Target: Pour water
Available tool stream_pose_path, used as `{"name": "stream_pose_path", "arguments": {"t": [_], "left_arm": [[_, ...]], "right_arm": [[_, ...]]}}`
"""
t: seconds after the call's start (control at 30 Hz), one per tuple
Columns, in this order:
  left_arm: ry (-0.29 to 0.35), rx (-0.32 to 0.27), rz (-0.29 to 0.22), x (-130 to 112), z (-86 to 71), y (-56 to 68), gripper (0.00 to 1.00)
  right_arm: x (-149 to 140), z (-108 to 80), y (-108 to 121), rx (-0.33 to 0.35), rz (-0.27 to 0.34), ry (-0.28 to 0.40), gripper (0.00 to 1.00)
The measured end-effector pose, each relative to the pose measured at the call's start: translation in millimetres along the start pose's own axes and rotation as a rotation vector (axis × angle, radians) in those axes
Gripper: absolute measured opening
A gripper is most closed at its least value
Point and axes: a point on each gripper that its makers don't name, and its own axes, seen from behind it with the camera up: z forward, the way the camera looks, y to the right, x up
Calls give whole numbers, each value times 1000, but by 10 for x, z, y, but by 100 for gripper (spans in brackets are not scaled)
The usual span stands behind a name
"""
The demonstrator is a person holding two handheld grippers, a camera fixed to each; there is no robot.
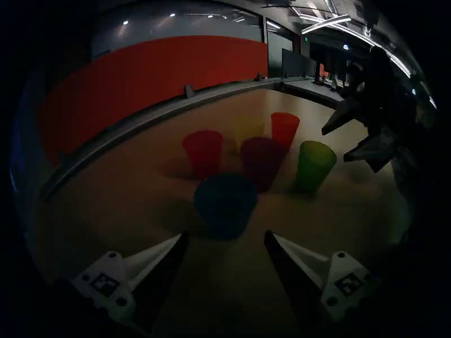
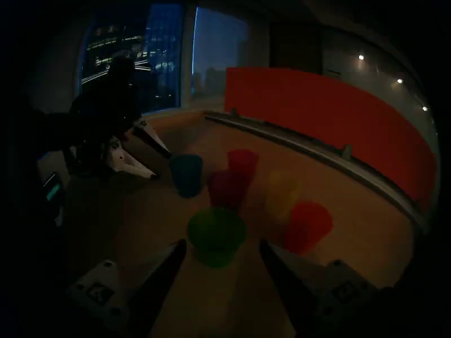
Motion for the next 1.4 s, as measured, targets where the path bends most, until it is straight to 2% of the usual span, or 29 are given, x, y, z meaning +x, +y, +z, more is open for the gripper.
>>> {"name": "stream_pose_path", "arguments": {"t": [0.57, 1.07, 1.4], "left_arm": [[-27, -14, 2, 45, 319, -81, 96], [-44, -66, 9, 111, 529, 5, 94], [-29, -78, 4, 222, 582, 16, 93]], "right_arm": [[-137, 304, -58, 20, -27, -56, 99], [-147, 499, -47, 31, -30, -79, 99], [-149, 547, -41, 38, -32, -81, 99]]}}
